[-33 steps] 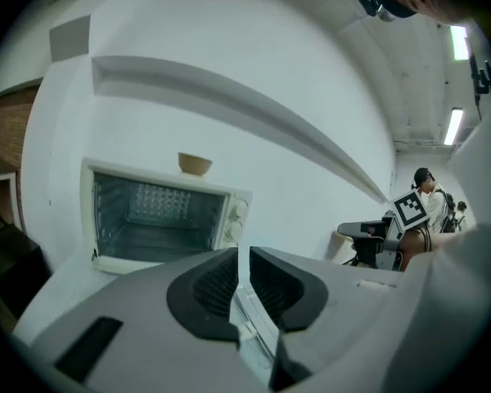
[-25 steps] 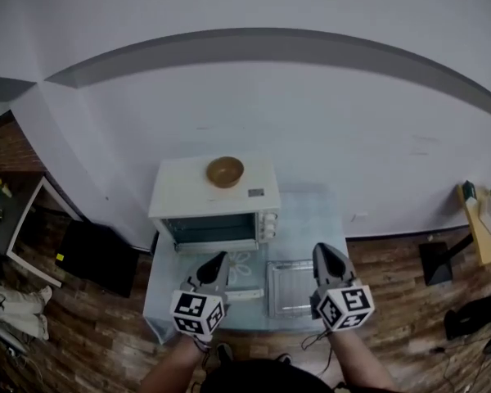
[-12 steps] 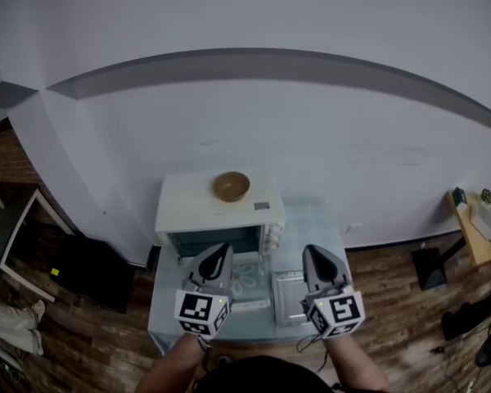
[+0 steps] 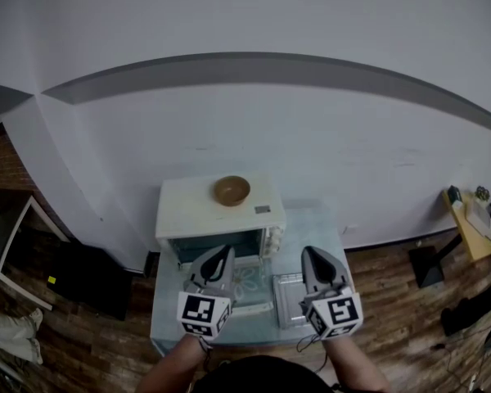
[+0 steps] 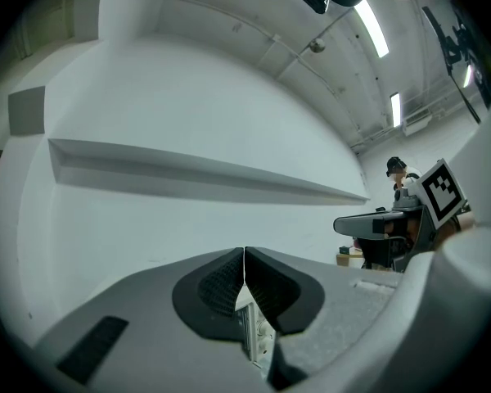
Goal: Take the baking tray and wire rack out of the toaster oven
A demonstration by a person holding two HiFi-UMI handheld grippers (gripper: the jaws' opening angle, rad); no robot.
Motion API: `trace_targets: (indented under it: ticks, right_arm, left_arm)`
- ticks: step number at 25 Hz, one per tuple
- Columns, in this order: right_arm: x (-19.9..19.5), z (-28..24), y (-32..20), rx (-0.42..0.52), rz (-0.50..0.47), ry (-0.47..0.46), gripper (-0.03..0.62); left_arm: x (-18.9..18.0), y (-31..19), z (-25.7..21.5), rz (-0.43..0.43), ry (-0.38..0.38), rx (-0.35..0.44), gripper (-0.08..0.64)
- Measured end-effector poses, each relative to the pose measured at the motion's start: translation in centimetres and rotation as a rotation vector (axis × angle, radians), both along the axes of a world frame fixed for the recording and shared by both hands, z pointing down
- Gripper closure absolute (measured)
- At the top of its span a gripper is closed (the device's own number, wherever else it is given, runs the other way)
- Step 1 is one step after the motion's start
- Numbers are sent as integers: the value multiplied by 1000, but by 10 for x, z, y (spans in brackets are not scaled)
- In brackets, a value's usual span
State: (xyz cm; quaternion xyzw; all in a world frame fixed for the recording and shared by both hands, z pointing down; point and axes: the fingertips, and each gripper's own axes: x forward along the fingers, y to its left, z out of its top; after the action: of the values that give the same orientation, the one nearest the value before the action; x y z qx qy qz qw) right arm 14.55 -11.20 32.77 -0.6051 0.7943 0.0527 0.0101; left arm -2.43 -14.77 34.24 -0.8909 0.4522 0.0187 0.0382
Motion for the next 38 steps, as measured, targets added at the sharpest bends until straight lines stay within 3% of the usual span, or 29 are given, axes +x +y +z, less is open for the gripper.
trace_targets:
  ticks: [14, 38]
  right_arm:
    - [3, 1, 3, 8, -38, -38, 588]
    - [43, 9, 16, -27, -86, -57, 588]
  left_arm:
    - [8, 5, 0, -3, 23, -14, 554]
    - [45, 29, 2, -64, -25, -28, 554]
